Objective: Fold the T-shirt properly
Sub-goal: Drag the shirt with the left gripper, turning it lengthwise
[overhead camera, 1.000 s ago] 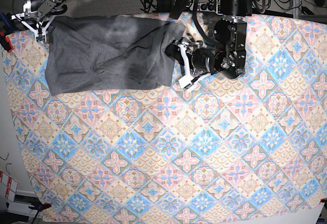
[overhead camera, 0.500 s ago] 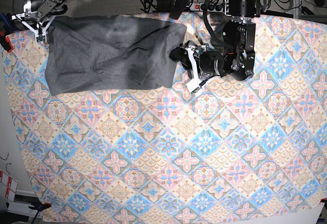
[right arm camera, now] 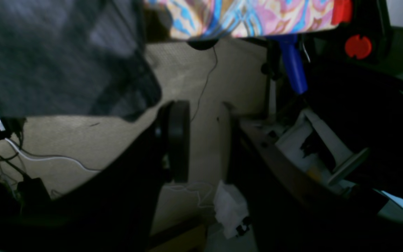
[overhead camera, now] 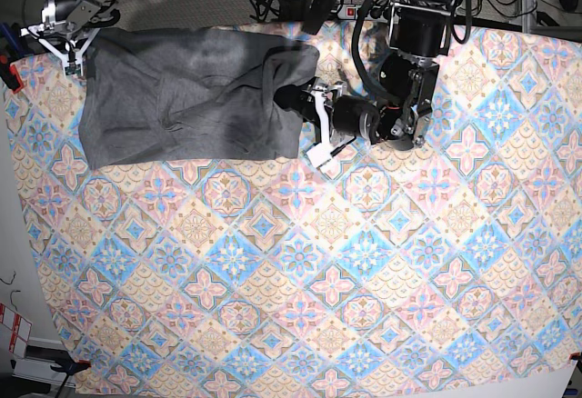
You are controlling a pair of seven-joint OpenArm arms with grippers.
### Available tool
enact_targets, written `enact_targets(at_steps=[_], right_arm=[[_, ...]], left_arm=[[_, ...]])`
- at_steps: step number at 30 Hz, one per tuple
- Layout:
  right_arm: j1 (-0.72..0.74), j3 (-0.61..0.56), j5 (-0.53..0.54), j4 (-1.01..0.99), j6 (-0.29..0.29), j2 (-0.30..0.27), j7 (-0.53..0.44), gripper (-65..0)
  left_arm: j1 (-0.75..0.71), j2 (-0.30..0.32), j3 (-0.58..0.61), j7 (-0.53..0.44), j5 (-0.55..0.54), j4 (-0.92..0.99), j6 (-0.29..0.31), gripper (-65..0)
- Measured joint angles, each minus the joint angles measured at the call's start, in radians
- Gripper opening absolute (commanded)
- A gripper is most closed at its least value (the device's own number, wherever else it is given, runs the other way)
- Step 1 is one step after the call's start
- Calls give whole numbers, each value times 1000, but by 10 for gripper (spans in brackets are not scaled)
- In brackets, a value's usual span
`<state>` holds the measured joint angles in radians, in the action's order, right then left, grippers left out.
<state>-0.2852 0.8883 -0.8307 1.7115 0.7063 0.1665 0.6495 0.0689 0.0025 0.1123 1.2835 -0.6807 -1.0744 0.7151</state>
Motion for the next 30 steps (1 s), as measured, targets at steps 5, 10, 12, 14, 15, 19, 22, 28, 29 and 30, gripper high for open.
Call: enact_targets(at_steps=[5,10,12,14,15,19,22,28,29,30], right_arm=[[0,0,0,0,0,0,2,-506],[0,0,0,-1,0,0,0,-506],[0,0,0,-1,0,0,2,-506],[-1,0,0,-2,0,0,1,-506],[0,0,0,-2,0,0,1,-506],[1,0,0,-2,0,0,0,-507],[0,0,0,-2,0,0,1,-507],[0,0,0,-2,0,-1,1,-507],[0,0,0,-2,0,0,1,-507],[0,0,0,-2,0,2,2,-507]], left_arm=[[29,-9,40,-50,13,68,3,-527],[119,-19,47,8,18,188,-5,-624],[148,-18,51,0,16,225,-3,-631],[162,-13,56,-29,2,241,8,-633],[166,-10,56,-35,2,243,13,-633],[183,-6,56,-47,5,254,19,-633],[199,5,56,-93,19,266,21,-634],[261,121,-67,-159,80,274,-8,-634],[267,151,-74,-160,85,271,-11,-634],[272,171,-77,-167,86,272,-11,-634]])
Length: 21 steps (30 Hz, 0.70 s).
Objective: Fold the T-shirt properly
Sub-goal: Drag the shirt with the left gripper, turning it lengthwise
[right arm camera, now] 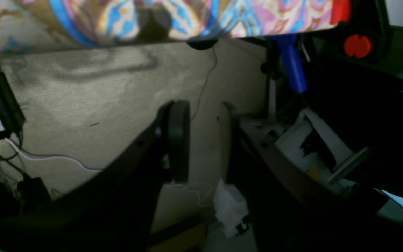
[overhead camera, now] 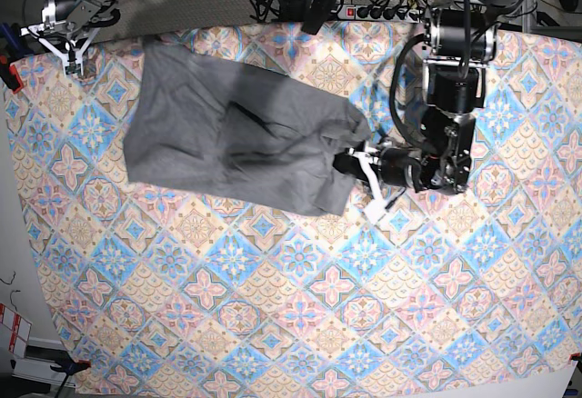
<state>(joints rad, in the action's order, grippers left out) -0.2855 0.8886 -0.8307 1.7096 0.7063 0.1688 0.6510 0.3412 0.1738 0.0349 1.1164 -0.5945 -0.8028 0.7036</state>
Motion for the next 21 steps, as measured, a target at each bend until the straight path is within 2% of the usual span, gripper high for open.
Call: enact_targets(at_steps=[8,14,17,21], right_arm=[[0,0,0,0,-1,-2,3,-507],[0,0,0,-1,0,-3,3,-506],[2,0,0,-1,0,-2,3,-505],[2,0,0,-1,0,-3,3,-504]], left_arm=[[2,49,11,-6,-13,0,8,-627],[0,129,8,-2,-23,0,8,-613],[0,131,10,-3,-16,-2,8,-521],[-3,134,11,6,-38,-6,24,-355]])
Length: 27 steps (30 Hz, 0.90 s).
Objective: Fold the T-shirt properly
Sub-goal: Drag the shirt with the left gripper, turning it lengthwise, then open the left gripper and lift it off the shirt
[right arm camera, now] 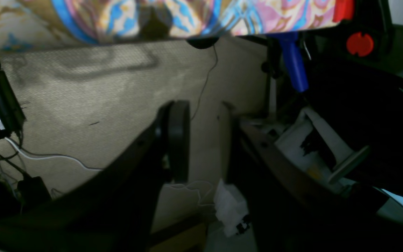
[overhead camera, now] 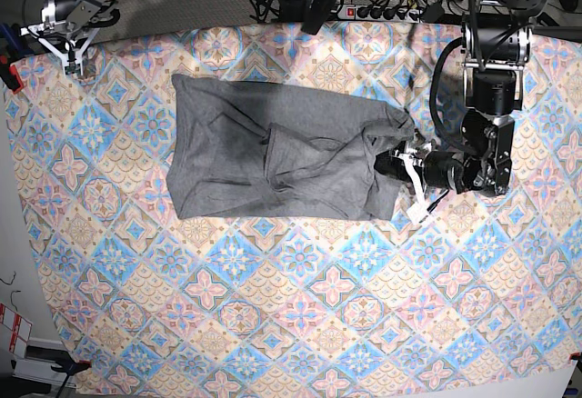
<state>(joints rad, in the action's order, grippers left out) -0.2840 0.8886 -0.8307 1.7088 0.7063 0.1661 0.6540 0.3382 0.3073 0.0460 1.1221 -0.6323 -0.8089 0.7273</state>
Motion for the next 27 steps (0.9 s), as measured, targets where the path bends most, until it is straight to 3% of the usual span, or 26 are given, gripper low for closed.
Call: enact_targets(at_steps=[4,12,15,20,24,27], right_arm=[[-1,0,0,0,0,0,0,-504],[-1,0,0,0,0,0,0,-503],[-2,0,0,0,0,1,0,-503],[26,0,-1,-13,0,1,0,-503],[43,0,-4,-42,0,0,-4,-503],[43,0,-29,-74,1,1,-5,-503]], left_arm=[[1,-2,0,0,-7,-3,3,-333],[-3,-2,-3,-7,6,-26,-10,-452],[-74,21,0,13,59,-208,-41,-460],[-203,42,-7,58,76,-577,-32,-460],[-203,25,-13,68,53,-676,-24,-467],[-211,26,-154,93,84,-697,-33,-472]])
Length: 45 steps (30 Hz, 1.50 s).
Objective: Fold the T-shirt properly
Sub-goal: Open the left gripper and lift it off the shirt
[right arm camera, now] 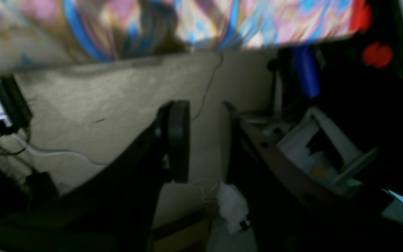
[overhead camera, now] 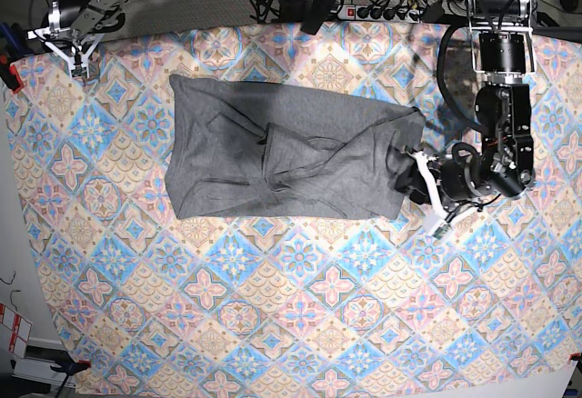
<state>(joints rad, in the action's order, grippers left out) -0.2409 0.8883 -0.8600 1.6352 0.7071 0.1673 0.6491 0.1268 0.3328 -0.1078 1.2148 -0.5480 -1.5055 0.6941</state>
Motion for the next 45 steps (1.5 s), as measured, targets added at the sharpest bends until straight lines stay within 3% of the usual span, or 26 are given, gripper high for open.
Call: enact_targets(at_steps=[2,3,4,11,15,20,23,27,31,37,40,45], right_arm=[[0,0,-1,-3,0,2,4,-503],[0,0,0,-3,0,0,1,-503],[0,0,-1,-3,-2,-2,2,-503],[0,0,0,-3,-1,0,2,-503],[0,0,-1,-3,-3,0,5,-504],[2,0,-1,-3,-2,-1,2,-506],[2,0,-1,-3,-1,-1,2,-506],[-5,1,-1,-3,-1,-1,2,-506],[-9,3,-1,-3,-1,-2,1,-507],[-9,4,0,-3,-1,-1,1,-507],[-9,4,-1,-3,-2,-1,1,-504],[-9,4,0,-3,-1,-1,1,-503]], left_arm=[[8,-39,-102,-10,0,-26,-4,-539],[20,-36,-102,-20,29,-30,0,-616],[29,-40,-96,-11,36,-33,2,-650],[71,-130,66,-18,179,-32,7,-650],[93,-213,80,-35,369,-18,-2,-650],[94,-318,86,-210,617,55,6,-650],[93,-347,86,-273,705,138,10,-650],[95,-370,72,-362,759,219,3,-650],[102,-404,-24,-447,750,224,8,-650],[110,-399,-72,-464,751,224,0,-650],[111,-419,-108,-463,749,224,2,-512],[110,-439,-148,-463,728,224,6,-173]])
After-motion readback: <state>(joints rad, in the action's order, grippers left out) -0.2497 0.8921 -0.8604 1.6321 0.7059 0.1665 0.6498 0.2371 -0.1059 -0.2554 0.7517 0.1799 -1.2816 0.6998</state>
